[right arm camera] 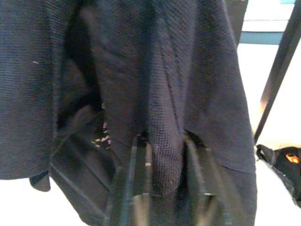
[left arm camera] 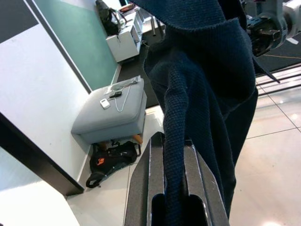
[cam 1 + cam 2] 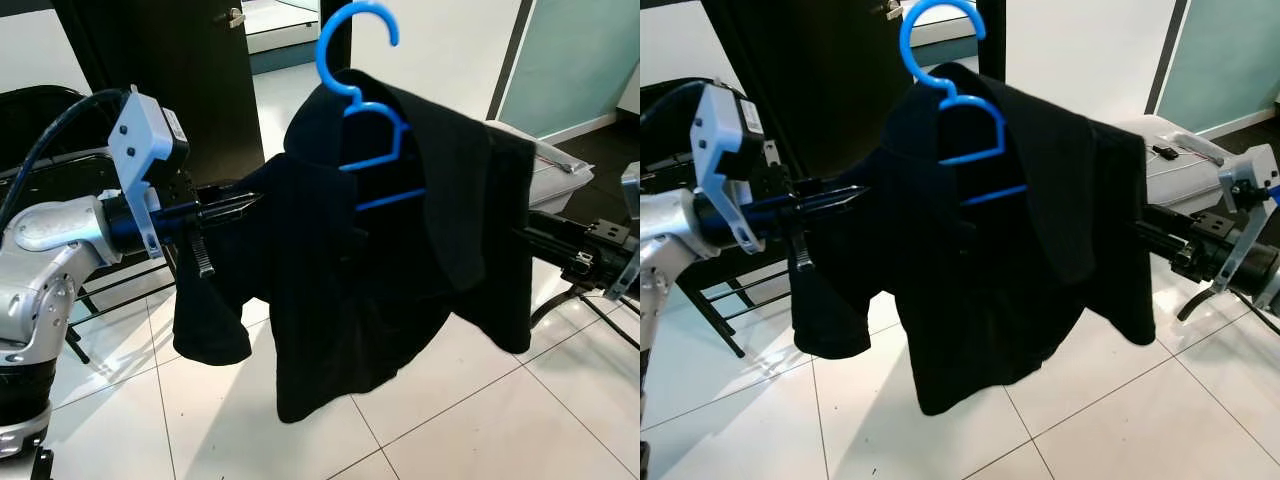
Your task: Hang hanger
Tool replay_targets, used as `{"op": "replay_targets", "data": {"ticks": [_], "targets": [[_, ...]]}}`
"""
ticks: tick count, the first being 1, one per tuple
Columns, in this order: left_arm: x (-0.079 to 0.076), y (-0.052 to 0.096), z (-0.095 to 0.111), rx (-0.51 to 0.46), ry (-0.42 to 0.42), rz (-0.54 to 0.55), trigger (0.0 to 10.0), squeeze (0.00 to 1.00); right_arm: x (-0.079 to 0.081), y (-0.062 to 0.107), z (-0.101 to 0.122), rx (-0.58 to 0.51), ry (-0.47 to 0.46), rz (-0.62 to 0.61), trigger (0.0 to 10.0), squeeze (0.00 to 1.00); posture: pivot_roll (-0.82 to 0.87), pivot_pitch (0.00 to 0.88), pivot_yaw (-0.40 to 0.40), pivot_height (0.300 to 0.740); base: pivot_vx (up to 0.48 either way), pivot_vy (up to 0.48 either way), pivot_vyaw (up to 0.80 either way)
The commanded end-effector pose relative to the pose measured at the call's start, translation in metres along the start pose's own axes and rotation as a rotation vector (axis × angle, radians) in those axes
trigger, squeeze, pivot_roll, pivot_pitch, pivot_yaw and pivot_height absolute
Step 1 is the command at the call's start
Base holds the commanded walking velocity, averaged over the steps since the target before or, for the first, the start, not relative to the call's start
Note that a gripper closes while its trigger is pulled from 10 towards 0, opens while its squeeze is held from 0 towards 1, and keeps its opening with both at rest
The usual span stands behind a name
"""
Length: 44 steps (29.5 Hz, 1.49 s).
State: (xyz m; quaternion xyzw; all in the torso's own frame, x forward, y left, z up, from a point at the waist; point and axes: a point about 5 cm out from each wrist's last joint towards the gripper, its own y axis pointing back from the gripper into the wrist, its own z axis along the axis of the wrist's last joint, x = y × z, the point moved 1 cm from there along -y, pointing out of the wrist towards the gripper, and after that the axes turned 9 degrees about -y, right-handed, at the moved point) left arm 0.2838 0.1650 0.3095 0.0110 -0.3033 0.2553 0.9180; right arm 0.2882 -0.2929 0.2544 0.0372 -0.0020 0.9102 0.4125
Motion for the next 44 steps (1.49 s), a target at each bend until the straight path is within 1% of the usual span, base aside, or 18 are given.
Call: {"op": "replay_targets", "data": {"ticks": [1, 6, 11, 14, 17, 19, 23, 26, 32, 33, 34, 35, 37, 39, 40, 41, 43, 44], "targets": [[0.005, 0.005, 0.014, -0.031, -0.035, 0.005, 10.0, 0.00, -0.002, -0.002, 0.004, -0.017, 0.018, -0.009, 0.0, 0.00, -0.11, 0.036, 0.029, 0.740, 0.000, 0.000, 0.00], [0.003, 0.005, 0.015, -0.033, -0.031, -0.014, 10.0, 0.00, -0.006, -0.001, 0.008, -0.036, 0.035, -0.036, 0.0, 0.00, -0.11, 0.036, 0.030, 0.740, 0.000, 0.000, 0.00], [0.000, 0.011, 0.012, 0.014, -0.042, -0.068, 10.0, 0.00, -0.011, 0.006, 0.025, -0.100, 0.041, -0.044, 0.0, 0.00, -0.11, 0.037, 0.031, 0.740, 0.000, 0.000, 0.00], [0.001, 0.013, 0.010, 0.036, -0.056, -0.076, 10.0, 0.00, -0.011, 0.010, 0.030, -0.107, 0.033, -0.018, 0.0, 0.00, -0.11, 0.037, 0.031, 0.740, 0.000, 0.000, 0.00], [0.003, 0.018, 0.004, 0.108, -0.106, -0.120, 10.0, 0.00, -0.009, 0.025, 0.049, -0.121, 0.027, 0.064, 0.0, 0.00, -0.11, 0.038, 0.029, 0.740, 0.000, 0.000, 0.00], [0.003, 0.020, 0.006, 0.109, -0.113, -0.140, 10.0, 0.00, -0.013, 0.033, 0.059, -0.123, 0.041, 0.064, 0.0, 0.00, -0.11, 0.038, 0.029, 0.740, 0.000, 0.000, 0.00], [0.003, 0.019, 0.007, 0.107, -0.116, -0.146, 10.0, 0.00, -0.014, 0.035, 0.064, -0.127, 0.050, 0.062, 0.0, 0.00, -0.12, 0.039, 0.026, 0.740, 0.000, 0.000, 0.00], [0.002, 0.017, 0.008, 0.098, -0.114, -0.141, 10.0, 0.00, -0.013, 0.036, 0.076, -0.174, 0.056, 0.081, 0.0, 0.00, -0.12, 0.037, 0.025, 0.740, 0.000, 0.000, 0.00], [0.003, 0.016, 0.007, 0.090, -0.113, -0.104, 10.0, 0.00, -0.006, 0.030, 0.060, -0.055, 0.042, 0.134, 0.0, 0.00, -0.12, 0.039, 0.021, 0.740, 0.000, 0.000, 0.00], [0.005, 0.016, 0.006, 0.089, -0.113, -0.088, 10.0, 0.00, -0.004, 0.028, 0.050, 0.000, 0.042, 0.140, 0.0, 0.00, -0.12, 0.039, 0.021, 0.740, 0.000, 0.000, 0.00], [0.007, 0.017, 0.006, 0.085, -0.113, -0.072, 10.0, 0.00, -0.006, 0.027, 0.037, 0.068, 0.050, 0.120, 0.0, 0.00, -0.11, 0.040, 0.022, 0.740, 0.000, 0.000, 0.00], [0.007, 0.017, 0.006, 0.085, -0.113, -0.072, 10.0, 0.00, -0.006, 0.027, 0.037, 0.068, 0.050, 0.120, 0.0, 0.00, -0.11, 0.040, 0.022, 0.740, 0.000, 0.000, 0.00], [0.011, 0.017, 0.007, 0.077, -0.112, -0.044, 10.0, 0.00, -0.010, 0.026, 0.022, 0.144, 0.049, 0.083, 0.0, 0.00, -0.11, 0.040, 0.022, 0.740, 0.000, 0.000, 0.00], [0.012, 0.018, 0.007, 0.075, -0.112, -0.039, 10.0, 0.00, -0.012, 0.026, 0.019, 0.156, 0.047, 0.075, 0.0, 0.00, -0.11, 0.040, 0.022, 0.740, 0.000, 0.000, 0.00], [0.014, 0.018, 0.008, 0.069, -0.114, -0.030, 10.0, 0.00, -0.013, 0.026, 0.013, 0.195, 0.055, 0.062, 10.0, 0.05, -0.11, 0.037, 0.021, 0.740, 0.000, 0.000, 0.00], [0.015, 0.018, 0.009, 0.064, -0.113, -0.022, 10.0, 0.00, -0.016, 0.027, 0.010, 0.215, 0.054, 0.041, 10.0, 0.47, -0.11, 0.034, 0.020, 0.740, 0.000, 0.000, 0.00], [0.017, 0.018, 0.009, 0.061, -0.113, -0.017, 10.0, 0.00, -0.018, 0.027, 0.007, 0.228, 0.054, 0.026, 10.0, 0.47, -0.11, 0.034, 0.020, 0.740, 0.000, 0.000, 0.00], [0.017, 0.018, 0.009, 0.060, -0.114, -0.013, 10.0, 0.00, -0.020, 0.027, 0.007, 0.226, 0.055, 0.001, 10.0, 1.00, -0.12, 0.032, 0.020, 0.740, 0.000, 0.000, 0.00]]}}
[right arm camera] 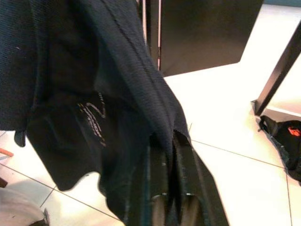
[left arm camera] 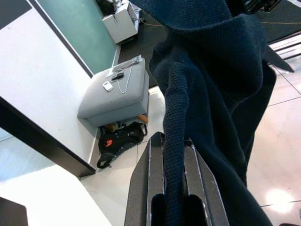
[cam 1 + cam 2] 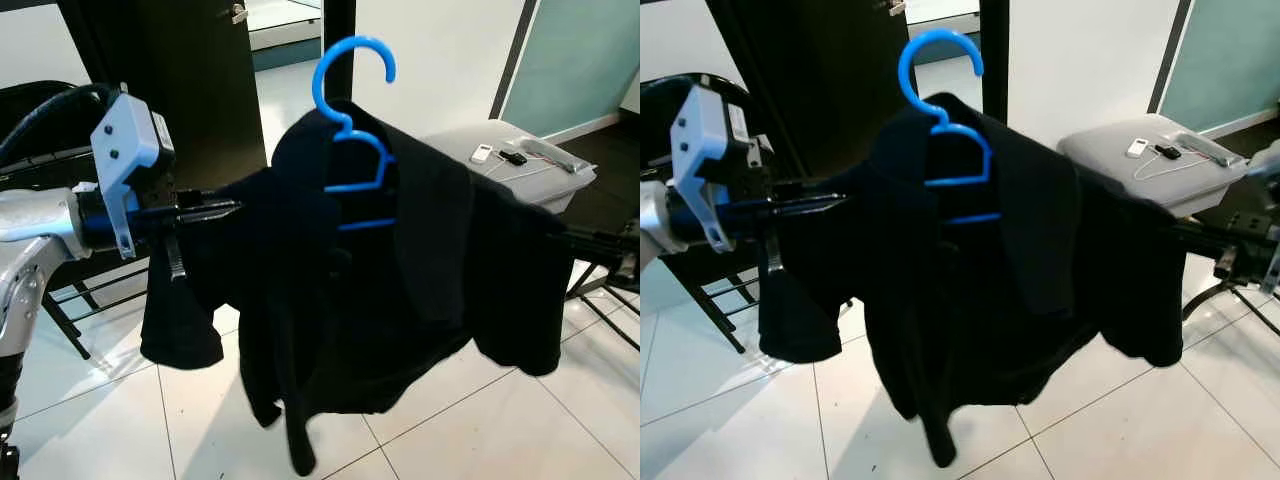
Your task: Hang hanger
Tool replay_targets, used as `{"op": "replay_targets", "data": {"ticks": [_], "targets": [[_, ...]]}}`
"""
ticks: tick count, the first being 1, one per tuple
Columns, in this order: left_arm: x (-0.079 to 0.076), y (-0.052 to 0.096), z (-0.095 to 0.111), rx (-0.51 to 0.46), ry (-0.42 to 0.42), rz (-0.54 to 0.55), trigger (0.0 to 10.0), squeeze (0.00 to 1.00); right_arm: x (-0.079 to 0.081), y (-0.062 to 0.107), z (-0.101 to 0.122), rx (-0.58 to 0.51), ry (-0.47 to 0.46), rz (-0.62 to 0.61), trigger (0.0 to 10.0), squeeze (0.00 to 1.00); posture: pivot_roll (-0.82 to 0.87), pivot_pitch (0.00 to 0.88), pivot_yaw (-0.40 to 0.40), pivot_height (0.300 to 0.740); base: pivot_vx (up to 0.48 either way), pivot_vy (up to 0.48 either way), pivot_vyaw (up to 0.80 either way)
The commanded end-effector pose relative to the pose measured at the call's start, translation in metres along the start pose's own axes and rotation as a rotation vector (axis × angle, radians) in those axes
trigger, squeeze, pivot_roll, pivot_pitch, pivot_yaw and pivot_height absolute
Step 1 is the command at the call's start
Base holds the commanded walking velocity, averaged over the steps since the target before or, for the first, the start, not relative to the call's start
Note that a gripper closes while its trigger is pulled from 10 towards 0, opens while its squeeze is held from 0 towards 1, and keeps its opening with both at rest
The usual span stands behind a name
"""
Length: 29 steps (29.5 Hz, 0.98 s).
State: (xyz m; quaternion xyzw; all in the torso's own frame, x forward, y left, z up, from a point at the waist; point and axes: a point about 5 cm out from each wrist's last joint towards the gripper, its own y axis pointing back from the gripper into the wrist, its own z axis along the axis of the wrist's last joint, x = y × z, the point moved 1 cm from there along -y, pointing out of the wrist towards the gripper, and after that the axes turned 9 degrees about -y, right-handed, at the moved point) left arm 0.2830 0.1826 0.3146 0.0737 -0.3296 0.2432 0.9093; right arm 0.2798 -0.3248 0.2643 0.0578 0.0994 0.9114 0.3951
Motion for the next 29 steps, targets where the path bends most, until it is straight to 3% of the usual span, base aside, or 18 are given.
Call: {"op": "replay_targets", "data": {"ticks": [1, 11, 12, 14, 15, 16, 18, 19, 20, 21, 24, 25, 26, 27, 28, 29], "targets": [[0.007, 0.004, 0.007, -0.032, -0.026, 0.045, 10.0, 0.00, -0.002, -0.001, -0.003, 0.024, 0.006, -0.024, 10.0, 1.00, -0.12, 0.032, 0.020, 0.740, 0.000, 0.000, 0.00], [0.005, 0.005, 0.008, -0.039, -0.014, 0.028, 10.0, 0.00, -0.016, 0.004, -0.012, 0.079, 0.056, -0.154, 10.0, 1.00, -0.12, 0.023, 0.017, 0.740, 0.000, 0.000, 0.00], [0.004, 0.005, 0.008, -0.042, -0.010, 0.024, 10.0, 0.00, -0.018, 0.004, -0.013, 0.089, 0.069, -0.173, 10.0, 0.00, -0.11, 0.022, 0.018, 0.740, 0.000, 0.000, 0.00], [0.003, 0.004, 0.008, -0.051, 0.002, 0.017, 10.0, 0.00, -0.018, 0.002, -0.009, 0.035, 0.048, -0.168, 10.0, 0.00, -0.11, 0.022, 0.018, 0.740, 0.000, 0.000, 0.00], [0.001, 0.003, 0.007, -0.056, 0.012, 0.014, 10.0, 0.00, -0.018, 0.001, -0.003, -0.036, 0.021, -0.161, 10.0, 0.09, -0.11, 0.022, 0.018, 0.740, 0.000, 0.000, 0.00], [0.001, 0.002, 0.003, -0.045, 0.022, 0.026, 10.0, 0.00, -0.018, 0.000, 0.004, -0.123, -0.023, -0.150, 10.0, 0.41, -0.11, 0.025, 0.016, 0.740, 0.000, 0.000, 0.00], [0.000, 0.001, 0.001, -0.036, 0.029, 0.035, 10.0, 0.00, -0.018, 0.000, 0.009, -0.179, -0.051, -0.142, 10.0, 0.41, -0.11, 0.025, 0.016, 0.740, 0.000, 0.000, 0.00], [0.000, -0.001, -0.006, -0.021, 0.045, 0.061, 10.0, 0.00, -0.019, -0.001, 0.010, -0.229, -0.071, -0.158, 10.0, 1.00, -0.11, 0.025, 0.016, 0.740, 0.000, 0.000, 0.00], [0.000, -0.001, -0.006, -0.021, 0.045, 0.061, 10.0, 0.00, -0.019, -0.001, 0.010, -0.229, -0.071, -0.158, 10.0, 1.00, -0.11, 0.025, 0.016, 0.740, 0.000, 0.000, 0.00], [-0.001, -0.005, -0.021, 0.016, 0.080, 0.131, 10.0, 0.00, -0.023, -0.008, 0.002, -0.289, -0.110, -0.215, 10.0, 1.00, -0.12, 0.031, 0.020, 0.740, 0.000, 0.000, 0.00], [-0.001, -0.005, -0.021, 0.016, 0.080, 0.131, 10.0, 0.00, -0.023, -0.008, 0.002, -0.289, -0.110, -0.215, 10.0, 1.00, -0.12, 0.031, 0.020, 0.740, 0.000, 0.000, 0.00], [-0.003, -0.008, -0.033, 0.033, 0.120, 0.202, 10.0, 0.00, -0.027, -0.015, -0.007, -0.328, -0.159, -0.273, 10.0, 1.00, -0.12, 0.032, 0.020, 0.740, 0.000, 0.000, 0.00], [-0.003, -0.008, -0.033, 0.033, 0.120, 0.202, 10.0, 0.00, -0.027, -0.015, -0.007, -0.328, -0.159, -0.273, 10.0, 1.00, -0.12, 0.032, 0.020, 0.740, 0.000, 0.000, 0.00], [-0.006, -0.012, -0.045, 0.040, 0.177, 0.292, 10.0, 0.00, -0.028, -0.028, -0.022, -0.347, -0.213, -0.329, 10.0, 1.00, -0.12, 0.033, 0.022, 0.740, 0.000, 0.000, 0.00], [-0.006, -0.012, -0.045, 0.040, 0.177, 0.292, 10.0, 0.00, -0.028, -0.028, -0.022, -0.347, -0.213, -0.329, 10.0, 1.00, -0.12, 0.033, 0.022, 0.740, 0.000, 0.000, 0.00], [-0.012, -0.016, -0.058, 0.061, 0.223, 0.364, 10.0, 0.00, -0.026, -0.042, -0.039, -0.345, -0.276, -0.388, 10.0, 1.00, -0.12, 0.034, 0.024, 0.740, 0.000, 0.000, 0.00]]}}
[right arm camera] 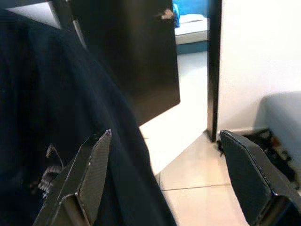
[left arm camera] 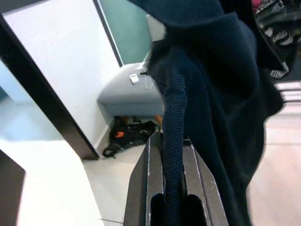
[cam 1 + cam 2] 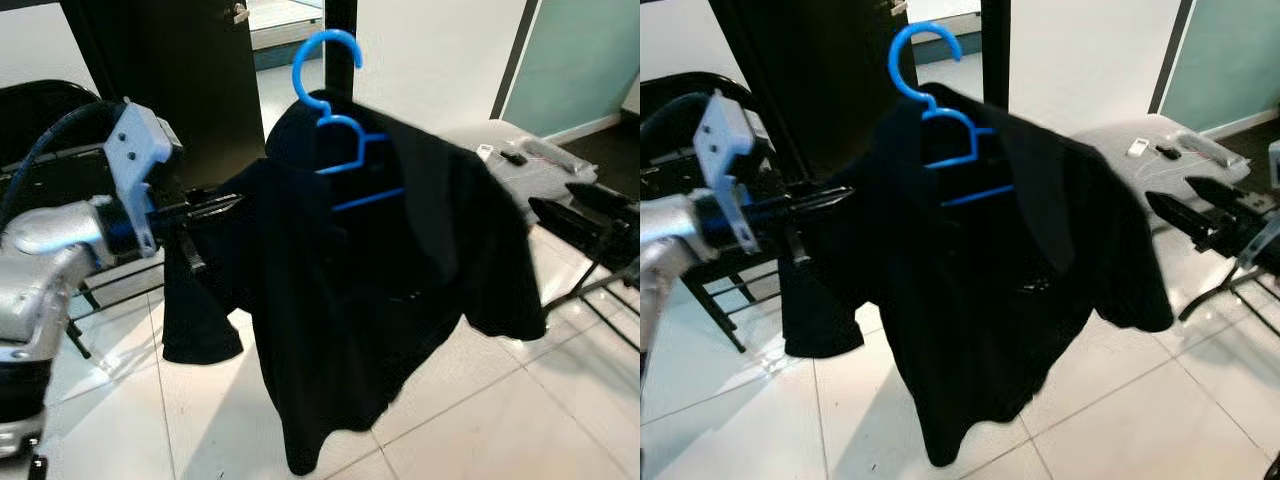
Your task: Hang hanger
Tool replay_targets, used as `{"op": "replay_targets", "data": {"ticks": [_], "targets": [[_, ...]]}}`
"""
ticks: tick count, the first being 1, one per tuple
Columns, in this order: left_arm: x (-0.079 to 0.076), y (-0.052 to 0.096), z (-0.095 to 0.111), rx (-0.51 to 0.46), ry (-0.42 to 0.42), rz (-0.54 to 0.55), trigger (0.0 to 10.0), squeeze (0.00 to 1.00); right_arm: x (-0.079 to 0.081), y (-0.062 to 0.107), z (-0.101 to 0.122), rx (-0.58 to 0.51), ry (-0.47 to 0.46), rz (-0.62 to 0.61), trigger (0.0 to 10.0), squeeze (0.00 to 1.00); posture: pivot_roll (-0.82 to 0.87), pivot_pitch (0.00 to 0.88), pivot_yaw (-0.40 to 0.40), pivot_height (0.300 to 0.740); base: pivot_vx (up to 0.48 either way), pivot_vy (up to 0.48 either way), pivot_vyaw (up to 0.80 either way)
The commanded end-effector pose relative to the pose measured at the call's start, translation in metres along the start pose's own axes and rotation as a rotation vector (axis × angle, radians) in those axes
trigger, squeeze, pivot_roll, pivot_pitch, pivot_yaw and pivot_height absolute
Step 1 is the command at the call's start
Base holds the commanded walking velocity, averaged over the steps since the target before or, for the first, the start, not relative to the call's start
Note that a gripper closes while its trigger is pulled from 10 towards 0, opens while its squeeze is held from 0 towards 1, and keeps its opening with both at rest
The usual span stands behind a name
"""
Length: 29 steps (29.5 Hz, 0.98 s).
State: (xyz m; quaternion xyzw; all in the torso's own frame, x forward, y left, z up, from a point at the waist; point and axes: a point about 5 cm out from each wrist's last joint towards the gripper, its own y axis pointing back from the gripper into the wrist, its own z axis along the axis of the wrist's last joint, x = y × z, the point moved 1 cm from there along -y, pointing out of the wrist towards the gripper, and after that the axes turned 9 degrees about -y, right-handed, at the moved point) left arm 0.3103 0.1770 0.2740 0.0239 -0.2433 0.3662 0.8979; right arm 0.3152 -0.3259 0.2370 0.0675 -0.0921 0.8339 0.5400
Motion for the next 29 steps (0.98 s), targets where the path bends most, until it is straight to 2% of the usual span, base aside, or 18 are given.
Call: {"op": "replay_targets", "data": {"ticks": [1, 2, 4, 5, 6, 7, 9, 10, 11, 12, 13, 14, 20, 22, 27, 29], "targets": [[0.000, 0.001, -0.013, 0.020, 0.030, 0.115, 10.0, 0.00, -0.002, -0.005, -0.022, 0.000, -0.052, -0.093, 10.0, 1.00, -0.12, 0.034, 0.024, 0.740, 0.000, 0.000, 0.00], [-0.009, -0.003, -0.030, 0.049, 0.071, 0.182, 10.0, 0.00, -0.001, -0.013, -0.048, 0.020, -0.088, -0.205, 10.0, 1.00, -0.12, 0.034, 0.027, 0.740, 0.000, 0.000, 0.00], [-0.009, -0.003, -0.030, 0.049, 0.071, 0.182, 10.0, 0.00, -0.001, -0.013, -0.048, 0.020, -0.088, -0.205, 10.0, 1.00, -0.12, 0.034, 0.027, 0.740, 0.000, 0.000, 0.00], [-0.019, -0.005, -0.046, 0.087, 0.099, 0.245, 10.0, 0.00, 0.005, -0.020, -0.075, 0.064, -0.100, -0.290, 10.0, 1.00, -0.12, 0.033, 0.029, 0.740, 0.000, 0.000, 0.00], [-0.019, -0.005, -0.046, 0.087, 0.099, 0.245, 10.0, 0.00, 0.005, -0.020, -0.075, 0.064, -0.100, -0.290, 10.0, 1.00, -0.12, 0.033, 0.029, 0.740, 0.000, 0.000, 0.00], [-0.026, -0.005, -0.056, 0.112, 0.113, 0.281, 10.0, 0.00, 0.010, -0.024, -0.091, 0.092, -0.104, -0.342, 10.0, 1.00, -0.12, 0.033, 0.029, 0.740, 0.000, 0.000, 0.00], [-0.026, -0.005, -0.056, 0.112, 0.113, 0.281, 10.0, 0.00, 0.010, -0.024, -0.091, 0.092, -0.104, -0.342, 10.0, 1.00, -0.12, 0.033, 0.029, 0.740, 0.000, 0.000, 0.00], [-0.040, -0.002, -0.077, 0.173, 0.147, 0.334, 10.0, 0.00, 0.033, -0.037, -0.117, 0.142, -0.144, -0.335, 10.0, 0.00, -0.12, 0.041, 0.026, 0.740, 0.000, 0.000, 0.00], [-0.040, -0.002, -0.077, 0.173, 0.147, 0.334, 10.0, 0.00, 0.033, -0.037, -0.117, 0.142, -0.144, -0.335, 10.0, 0.00, -0.12, 0.041, 0.026, 0.740, 0.000, 0.000, 0.00], [-0.059, 0.003, -0.100, 0.236, 0.206, 0.378, 10.0, 0.00, 0.060, -0.050, -0.142, 0.188, -0.180, -0.308, 10.0, 0.00, -0.13, 0.052, 0.026, 0.740, 0.000, 0.000, -0.76], [-0.059, 0.003, -0.100, 0.236, 0.206, 0.378, 10.0, 0.00, 0.060, -0.050, -0.142, 0.188, -0.180, -0.308, 10.0, 0.00, -0.13, 0.052, 0.026, 0.740, 0.000, 0.000, -0.76], [-0.072, 0.007, -0.113, 0.282, 0.232, 0.411, 10.0, 0.00, 0.078, -0.059, -0.151, 0.204, -0.165, -0.283, 10.0, 0.00, -0.13, 0.054, 0.027, 0.740, 0.000, 0.000, -0.76], [-0.074, 0.007, -0.118, 0.290, 0.256, 0.435, 10.0, 0.00, 0.081, -0.065, -0.154, 0.200, -0.193, -0.305, 10.0, 0.00, -0.14, 0.048, 0.022, 0.740, 0.000, 0.000, -0.77], [-0.078, -0.009, -0.119, 0.271, 0.244, 0.406, 10.0, 0.00, 0.073, -0.072, -0.153, 0.171, -0.199, -0.376, 10.0, 0.00, -0.14, 0.042, 0.014, 0.740, 0.000, 0.000, -0.77], [-0.080, -0.012, -0.120, 0.269, 0.238, 0.403, 10.0, 0.00, 0.074, -0.073, -0.152, 0.167, -0.184, -0.392, 10.0, 0.00, -0.14, 0.040, 0.014, 0.740, 0.000, 0.000, -0.77], [-0.083, -0.016, -0.117, 0.256, 0.212, 0.394, 10.0, 0.00, 0.076, -0.073, -0.151, 0.164, -0.176, -0.407, 10.0, 0.00, -0.14, 0.040, 0.012, 0.740, 0.000, 0.000, -0.77]]}}
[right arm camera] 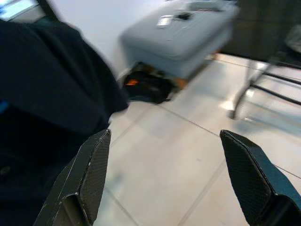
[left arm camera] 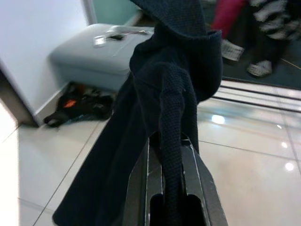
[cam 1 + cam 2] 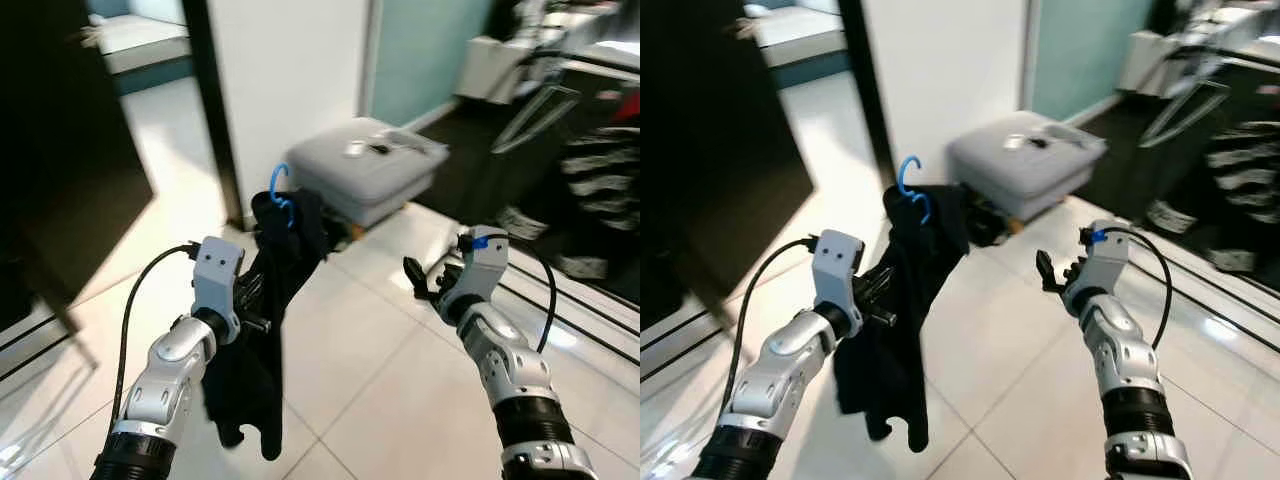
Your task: Hang hanger
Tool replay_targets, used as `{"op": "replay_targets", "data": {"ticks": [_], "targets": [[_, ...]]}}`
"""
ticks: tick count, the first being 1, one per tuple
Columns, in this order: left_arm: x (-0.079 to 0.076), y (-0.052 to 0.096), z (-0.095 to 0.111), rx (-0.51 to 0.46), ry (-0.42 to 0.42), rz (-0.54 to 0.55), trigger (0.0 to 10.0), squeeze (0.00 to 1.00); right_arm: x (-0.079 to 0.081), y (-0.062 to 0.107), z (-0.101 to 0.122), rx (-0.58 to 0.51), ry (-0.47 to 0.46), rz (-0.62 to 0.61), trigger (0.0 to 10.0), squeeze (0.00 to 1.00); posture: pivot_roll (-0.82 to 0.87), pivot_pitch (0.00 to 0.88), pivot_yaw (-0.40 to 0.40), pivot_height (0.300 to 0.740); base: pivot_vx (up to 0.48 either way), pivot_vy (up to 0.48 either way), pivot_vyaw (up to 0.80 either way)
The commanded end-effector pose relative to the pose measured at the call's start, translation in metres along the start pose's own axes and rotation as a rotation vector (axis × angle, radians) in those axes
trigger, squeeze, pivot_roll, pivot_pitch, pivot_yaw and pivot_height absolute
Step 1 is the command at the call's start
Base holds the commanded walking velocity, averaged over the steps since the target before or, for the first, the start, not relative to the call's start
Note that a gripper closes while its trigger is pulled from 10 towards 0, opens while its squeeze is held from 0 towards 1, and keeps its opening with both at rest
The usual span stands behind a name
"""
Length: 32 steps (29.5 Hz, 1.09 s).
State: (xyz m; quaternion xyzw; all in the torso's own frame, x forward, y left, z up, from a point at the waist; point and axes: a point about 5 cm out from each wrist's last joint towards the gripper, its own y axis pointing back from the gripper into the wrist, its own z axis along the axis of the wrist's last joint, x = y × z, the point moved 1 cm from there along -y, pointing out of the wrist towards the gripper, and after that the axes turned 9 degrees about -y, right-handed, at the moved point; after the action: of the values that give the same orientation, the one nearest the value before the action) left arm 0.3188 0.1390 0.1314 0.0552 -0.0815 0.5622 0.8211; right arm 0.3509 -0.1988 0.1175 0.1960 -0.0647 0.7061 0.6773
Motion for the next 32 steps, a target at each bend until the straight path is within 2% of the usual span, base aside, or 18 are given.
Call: {"op": "replay_targets", "data": {"ticks": [1, 8, 24, 32], "targets": [[0.000, -0.001, 0.004, -0.027, -0.025, 0.005, 10.0, 0.00, 0.002, 0.001, -0.007, 0.018, 0.005, -0.011, 10.0, 0.00, -0.14, 0.040, 0.012, 0.740, 0.000, 0.000, -0.77], [-0.009, -0.005, 0.006, -0.047, -0.074, -0.010, 10.0, 0.00, 0.002, -0.002, -0.007, 0.013, 0.012, -0.026, 10.0, 0.00, -0.13, 0.035, 0.001, 0.740, 0.000, 0.000, -0.77], [-0.017, -0.009, 0.007, -0.075, -0.109, -0.053, 10.0, 0.00, 0.004, -0.003, -0.008, -0.002, 0.012, -0.024, 10.0, 0.00, -0.13, 0.017, 0.009, 0.740, 0.000, 0.000, -0.77], [-0.025, -0.007, 0.011, -0.125, -0.127, -0.096, 10.0, 0.00, 0.006, -0.002, -0.008, -0.025, 0.003, -0.013, 10.0, 0.00, -0.13, 0.002, 0.012, 0.740, 0.362, 0.000, 0.00]]}}
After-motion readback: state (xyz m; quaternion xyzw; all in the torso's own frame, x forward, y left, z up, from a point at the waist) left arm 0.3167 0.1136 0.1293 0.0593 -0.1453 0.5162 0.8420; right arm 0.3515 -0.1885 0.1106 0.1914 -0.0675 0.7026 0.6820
